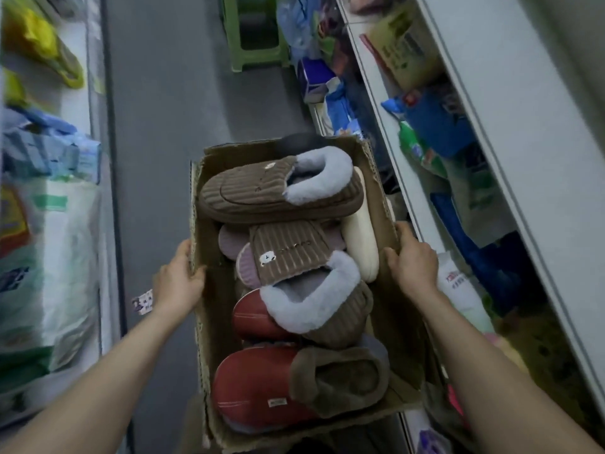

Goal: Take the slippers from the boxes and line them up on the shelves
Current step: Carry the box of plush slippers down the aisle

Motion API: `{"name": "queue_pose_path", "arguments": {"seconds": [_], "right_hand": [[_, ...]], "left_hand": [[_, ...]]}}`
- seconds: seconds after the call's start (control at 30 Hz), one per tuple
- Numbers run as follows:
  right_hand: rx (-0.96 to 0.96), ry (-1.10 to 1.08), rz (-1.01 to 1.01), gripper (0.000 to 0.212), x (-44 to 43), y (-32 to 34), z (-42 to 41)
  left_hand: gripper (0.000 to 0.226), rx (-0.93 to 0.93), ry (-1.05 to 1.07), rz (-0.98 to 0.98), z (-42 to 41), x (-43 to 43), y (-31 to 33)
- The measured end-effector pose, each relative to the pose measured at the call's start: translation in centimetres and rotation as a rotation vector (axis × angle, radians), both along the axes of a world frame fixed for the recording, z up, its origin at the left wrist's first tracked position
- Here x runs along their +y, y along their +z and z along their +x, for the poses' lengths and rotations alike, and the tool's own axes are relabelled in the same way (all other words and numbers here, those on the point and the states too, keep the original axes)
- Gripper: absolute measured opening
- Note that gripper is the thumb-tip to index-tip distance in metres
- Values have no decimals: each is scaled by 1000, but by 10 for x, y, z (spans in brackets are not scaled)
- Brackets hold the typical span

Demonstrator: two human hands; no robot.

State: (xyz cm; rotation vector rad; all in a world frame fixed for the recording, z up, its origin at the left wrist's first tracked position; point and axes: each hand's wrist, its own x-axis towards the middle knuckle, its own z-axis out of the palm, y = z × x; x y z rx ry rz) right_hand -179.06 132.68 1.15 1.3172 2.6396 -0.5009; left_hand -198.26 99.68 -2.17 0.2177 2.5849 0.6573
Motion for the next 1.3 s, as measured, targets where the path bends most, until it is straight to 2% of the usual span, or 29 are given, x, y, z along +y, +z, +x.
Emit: {"name": "queue_pose_path", "arguments": {"seconds": [0.1,0.27,0.6,0.9,1.13,1.3], "right_hand": [[-32,-31,-6,47,28,-30,-21],[-61,-66,-22,50,57,-66,-39],[-114,-53,-40,49,78,-110,-53],[-165,-55,-117,38,75,-102,-47],[-188,-86,-285,59,58,-57,-33],[-79,-90,-274,51,16,1,-5]], "left_hand": [[51,-6,-5,-15,-21,31,-30],[53,3,-14,74,-34,67,-62],[57,18,-50,-20,-46,87,-93],[59,-95,-80,-19,-47,84,-79],[47,-157,-175,-9,-58,78,-51],[39,-31,-422,-250,-63,79,-12]]}}
